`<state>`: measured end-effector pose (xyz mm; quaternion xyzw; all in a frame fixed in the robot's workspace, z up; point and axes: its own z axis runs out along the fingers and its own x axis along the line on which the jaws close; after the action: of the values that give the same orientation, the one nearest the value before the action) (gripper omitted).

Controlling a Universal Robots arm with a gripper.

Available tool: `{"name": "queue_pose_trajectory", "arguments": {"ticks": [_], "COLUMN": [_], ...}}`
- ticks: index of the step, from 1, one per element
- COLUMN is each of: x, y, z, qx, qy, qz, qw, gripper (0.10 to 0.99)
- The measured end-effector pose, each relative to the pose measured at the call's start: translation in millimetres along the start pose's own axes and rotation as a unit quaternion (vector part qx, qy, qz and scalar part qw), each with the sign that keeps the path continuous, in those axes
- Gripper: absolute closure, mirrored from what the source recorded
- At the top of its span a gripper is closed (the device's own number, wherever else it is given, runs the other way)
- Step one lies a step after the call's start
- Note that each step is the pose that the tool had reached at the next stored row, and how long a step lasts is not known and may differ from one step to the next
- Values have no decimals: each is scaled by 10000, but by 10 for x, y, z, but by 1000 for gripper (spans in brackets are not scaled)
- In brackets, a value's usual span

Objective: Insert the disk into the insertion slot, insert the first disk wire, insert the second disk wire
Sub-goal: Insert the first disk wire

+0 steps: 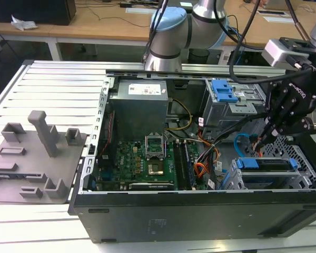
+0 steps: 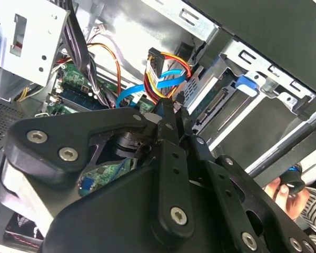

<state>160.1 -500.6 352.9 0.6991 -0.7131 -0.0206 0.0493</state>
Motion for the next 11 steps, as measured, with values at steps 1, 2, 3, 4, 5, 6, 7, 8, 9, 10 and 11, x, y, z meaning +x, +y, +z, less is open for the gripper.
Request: {"name": "queue_pose_trajectory", "arguments": {"ticks": [1, 2, 3, 4, 5, 6, 7, 8, 9, 10, 11], "x": [23, 37, 51, 72, 96, 127, 149, 173, 190, 203, 214], "y": [-1, -1, -1, -2, -2, -3, -3, -4, -4, -4, -5], "z": [0, 1, 2, 3, 3, 5, 5, 7, 7, 8, 8], "qx": [0, 0, 0, 0, 0, 0, 0, 0, 0, 0, 0], "qy": [1, 1, 0, 0, 0, 0, 1, 0, 1, 0, 0], "qz": [0, 0, 0, 0, 0, 0, 0, 0, 0, 0, 0], "qw": [10000, 10000, 10000, 10000, 10000, 10000, 10000, 10000, 10000, 10000, 10000], "gripper": [922, 922, 922, 922, 922, 922, 922, 922, 922, 922, 922]}}
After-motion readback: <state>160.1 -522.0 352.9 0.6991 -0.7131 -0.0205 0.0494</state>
